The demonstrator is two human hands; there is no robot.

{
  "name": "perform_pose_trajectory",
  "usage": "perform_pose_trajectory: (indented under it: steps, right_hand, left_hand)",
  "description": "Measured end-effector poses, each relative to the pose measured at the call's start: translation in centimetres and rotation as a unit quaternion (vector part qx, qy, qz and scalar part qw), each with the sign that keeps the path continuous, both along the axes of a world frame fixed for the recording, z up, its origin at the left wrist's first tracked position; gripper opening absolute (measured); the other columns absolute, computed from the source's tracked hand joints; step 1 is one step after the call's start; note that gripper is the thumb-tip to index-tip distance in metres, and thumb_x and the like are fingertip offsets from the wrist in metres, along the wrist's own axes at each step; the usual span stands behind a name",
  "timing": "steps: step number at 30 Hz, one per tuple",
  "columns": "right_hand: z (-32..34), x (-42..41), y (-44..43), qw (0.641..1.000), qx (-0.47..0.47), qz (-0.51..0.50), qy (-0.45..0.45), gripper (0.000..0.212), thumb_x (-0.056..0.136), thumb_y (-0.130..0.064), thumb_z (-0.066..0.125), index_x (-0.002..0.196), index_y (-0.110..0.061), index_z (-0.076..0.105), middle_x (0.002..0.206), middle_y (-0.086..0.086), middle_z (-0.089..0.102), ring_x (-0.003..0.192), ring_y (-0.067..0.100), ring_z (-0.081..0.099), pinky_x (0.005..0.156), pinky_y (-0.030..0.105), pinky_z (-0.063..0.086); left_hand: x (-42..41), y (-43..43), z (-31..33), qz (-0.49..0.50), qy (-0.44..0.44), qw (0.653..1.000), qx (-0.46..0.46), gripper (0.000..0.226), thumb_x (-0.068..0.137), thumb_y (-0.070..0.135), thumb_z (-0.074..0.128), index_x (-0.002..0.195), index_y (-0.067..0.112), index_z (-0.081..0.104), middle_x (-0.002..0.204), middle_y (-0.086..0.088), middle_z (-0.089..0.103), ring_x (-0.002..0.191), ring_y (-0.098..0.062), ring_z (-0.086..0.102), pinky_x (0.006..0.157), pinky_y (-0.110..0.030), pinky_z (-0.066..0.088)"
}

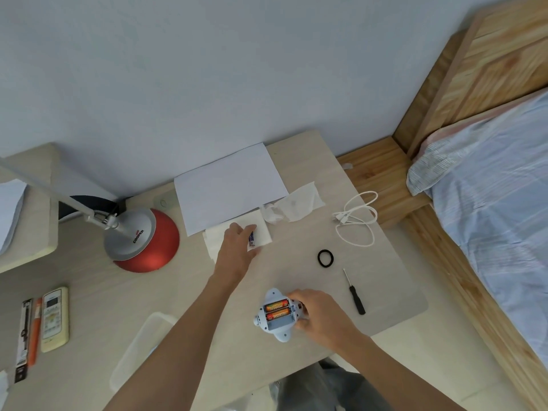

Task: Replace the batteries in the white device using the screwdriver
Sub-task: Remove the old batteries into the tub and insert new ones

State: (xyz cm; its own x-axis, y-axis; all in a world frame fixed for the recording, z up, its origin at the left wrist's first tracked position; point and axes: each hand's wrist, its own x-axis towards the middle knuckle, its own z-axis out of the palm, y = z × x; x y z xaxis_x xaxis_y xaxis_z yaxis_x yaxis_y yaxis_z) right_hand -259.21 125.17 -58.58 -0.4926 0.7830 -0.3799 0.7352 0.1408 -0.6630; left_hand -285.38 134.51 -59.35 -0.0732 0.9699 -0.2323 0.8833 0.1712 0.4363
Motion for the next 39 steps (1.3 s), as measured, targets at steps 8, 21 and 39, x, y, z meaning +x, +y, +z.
perform_pose_trajectory:
  steps: [8, 21, 39]
  right_hand:
    - [0.4, -0.1, 0.1, 1.0, -0.002, 0.001, -0.001, 0.045, 0.092, -0.033, 0.08, 0.133, -0.035, 0.06, 0.122, -0.014, 0.07, 0.111, 0.006, 0.067, 0.102, 0.022, 0.055]
    - [0.6, -0.1, 0.1, 1.0, -0.001, 0.003, -0.001, 0.046, 0.091, -0.031, 0.081, 0.132, -0.034, 0.061, 0.12, -0.014, 0.071, 0.109, 0.005, 0.067, 0.101, 0.025, 0.057]
    - [1.1, -0.2, 0.3, 1.0, 0.003, 0.0, -0.012, 0.048, 0.09, -0.031, 0.081, 0.134, -0.029, 0.06, 0.123, -0.008, 0.071, 0.113, 0.011, 0.066, 0.103, 0.027, 0.055]
  left_hand:
    - [-0.8, -0.1, 0.1, -0.021, -0.006, 1.0, 0.022, 0.026, 0.091, 0.012, 0.079, 0.113, 0.017, 0.065, 0.116, 0.002, 0.046, 0.094, -0.018, 0.054, 0.084, -0.03, 0.053]
    - [-0.8, -3.9, 2.7, -0.008, -0.049, 0.998, 0.031, 0.018, 0.101, 0.036, 0.067, 0.118, 0.034, 0.066, 0.092, 0.016, 0.061, 0.093, -0.008, 0.052, 0.076, -0.03, 0.05]
    - [5.4, -12.6, 7.5, -0.036, -0.203, 0.978, -0.029, 0.02, 0.088, 0.017, 0.075, 0.098, 0.034, 0.07, 0.092, 0.017, 0.072, 0.086, -0.007, 0.069, 0.08, -0.031, 0.058]
